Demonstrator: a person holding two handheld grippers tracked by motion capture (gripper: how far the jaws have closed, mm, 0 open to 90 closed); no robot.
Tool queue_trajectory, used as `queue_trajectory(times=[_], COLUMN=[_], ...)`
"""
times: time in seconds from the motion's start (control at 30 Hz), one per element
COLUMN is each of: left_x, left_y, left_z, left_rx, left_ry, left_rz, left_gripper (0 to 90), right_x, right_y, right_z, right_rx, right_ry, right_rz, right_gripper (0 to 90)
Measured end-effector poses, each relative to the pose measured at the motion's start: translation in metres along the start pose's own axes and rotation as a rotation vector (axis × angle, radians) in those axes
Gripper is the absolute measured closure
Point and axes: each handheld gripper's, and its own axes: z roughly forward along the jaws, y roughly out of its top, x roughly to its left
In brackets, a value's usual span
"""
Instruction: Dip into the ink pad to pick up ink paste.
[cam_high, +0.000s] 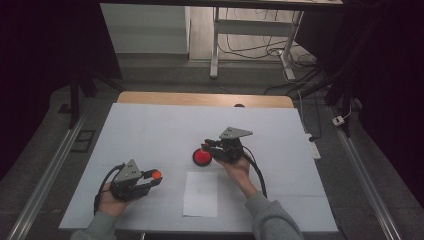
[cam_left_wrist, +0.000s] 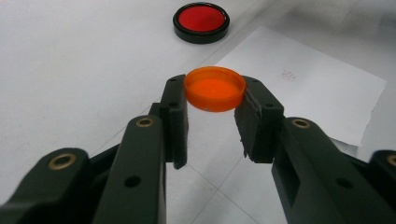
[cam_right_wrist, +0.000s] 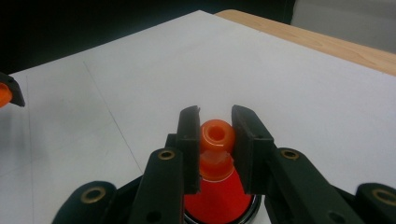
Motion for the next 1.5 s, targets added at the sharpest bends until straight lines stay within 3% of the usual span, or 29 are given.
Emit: queue_trajectory(times=[1.5], left_x=[0.001], left_y=[-0.001], left_z=[0.002], left_rx=[0.012], left_ry=[-0.01], left_rz=[-0.008], left_gripper=[65.5], right_x=[0.006], right_y=[-0.018], right_z=[0.028], right_rx=[0.129], right_ry=[-0.05], right_rz=[-0.075], right_gripper=[73.0])
